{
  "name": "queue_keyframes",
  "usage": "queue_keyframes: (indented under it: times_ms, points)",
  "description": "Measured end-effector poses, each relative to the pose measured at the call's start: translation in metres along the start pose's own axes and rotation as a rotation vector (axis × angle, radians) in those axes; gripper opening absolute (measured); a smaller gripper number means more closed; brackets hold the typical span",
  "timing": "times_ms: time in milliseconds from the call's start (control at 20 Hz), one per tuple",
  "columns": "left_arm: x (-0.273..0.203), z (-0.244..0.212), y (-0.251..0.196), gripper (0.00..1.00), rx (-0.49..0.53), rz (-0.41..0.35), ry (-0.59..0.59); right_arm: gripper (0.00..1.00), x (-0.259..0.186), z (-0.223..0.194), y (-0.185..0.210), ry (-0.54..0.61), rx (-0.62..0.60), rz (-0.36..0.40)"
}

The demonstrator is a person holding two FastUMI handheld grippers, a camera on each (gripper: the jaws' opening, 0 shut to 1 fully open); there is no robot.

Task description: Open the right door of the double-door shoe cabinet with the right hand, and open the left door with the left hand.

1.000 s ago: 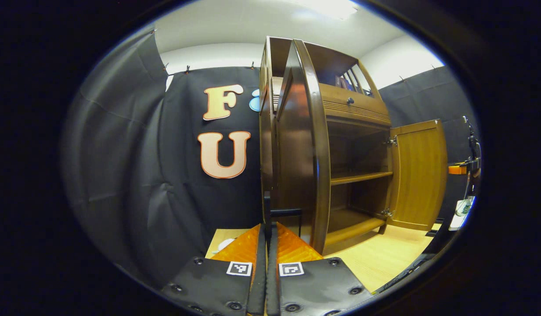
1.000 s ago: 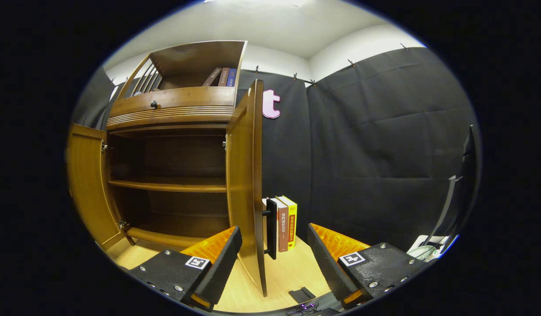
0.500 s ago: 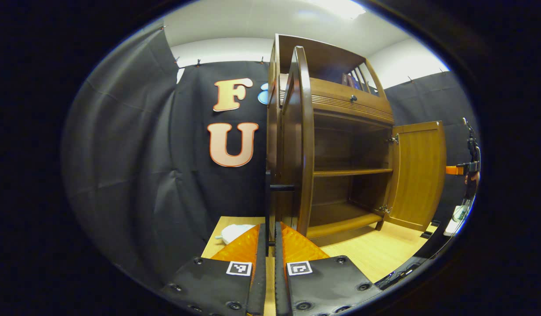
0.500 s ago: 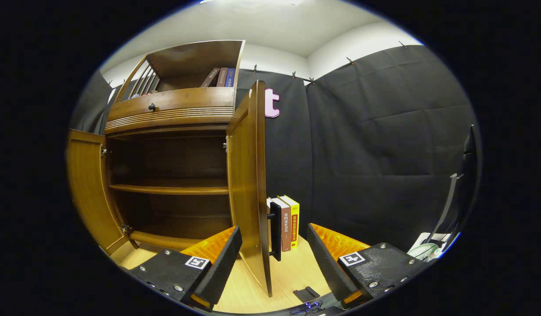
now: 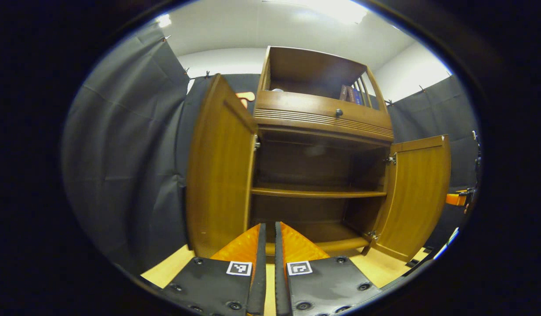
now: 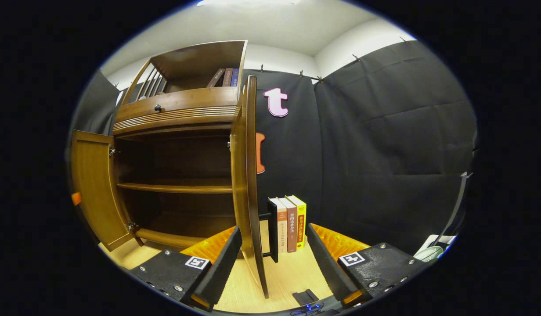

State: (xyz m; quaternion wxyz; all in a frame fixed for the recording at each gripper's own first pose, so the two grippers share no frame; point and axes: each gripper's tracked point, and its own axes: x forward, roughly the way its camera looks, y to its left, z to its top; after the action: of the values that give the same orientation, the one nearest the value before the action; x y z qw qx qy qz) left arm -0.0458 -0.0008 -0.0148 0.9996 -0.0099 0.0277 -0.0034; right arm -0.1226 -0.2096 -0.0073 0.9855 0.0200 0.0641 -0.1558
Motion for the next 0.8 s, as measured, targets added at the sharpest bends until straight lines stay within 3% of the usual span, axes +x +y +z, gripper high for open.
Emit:
queue_keyframes:
  times_ms: [50, 150, 250, 300, 500, 550, 700, 750, 800]
  points:
    - [0.004, -0.002, -0.014, 0.13, 0.001, 0.012, -0.006, 0.92, 0.000, 0.001, 0.002, -0.001, 0.002, 0.024]
    - [0.009, -0.007, -0.038, 0.13, 0.002, 0.032, -0.001, 0.98, 0.002, 0.003, -0.001, -0.014, -0.005, 0.058]
    - [0.011, -0.012, -0.050, 0.15, 0.002, 0.069, -0.002, 0.98, 0.004, 0.002, -0.007, -0.017, -0.008, 0.089]
    - [0.011, -0.012, -0.051, 0.19, 0.002, 0.095, -0.010, 0.92, 0.005, -0.001, -0.012, -0.010, -0.010, 0.102]
    - [0.014, -0.016, -0.065, 0.55, 0.006, 0.121, -0.028, 0.99, 0.004, -0.015, -0.030, 0.011, -0.012, 0.104]
    - [0.016, -0.018, -0.067, 0.65, 0.012, 0.115, -0.030, 0.92, 0.004, -0.014, -0.031, 0.003, -0.006, 0.098]
    - [0.018, -0.027, -0.071, 0.84, 0.014, 0.094, -0.002, 0.92, 0.003, -0.017, -0.027, 0.008, 0.022, 0.104]
    - [0.018, -0.028, -0.070, 0.91, 0.008, 0.101, -0.006, 0.86, 0.004, -0.019, -0.025, 0.010, 0.018, 0.108]
    - [0.018, -0.031, -0.067, 0.97, -0.001, 0.116, 0.003, 0.99, 0.005, -0.021, -0.025, 0.013, 0.012, 0.107]
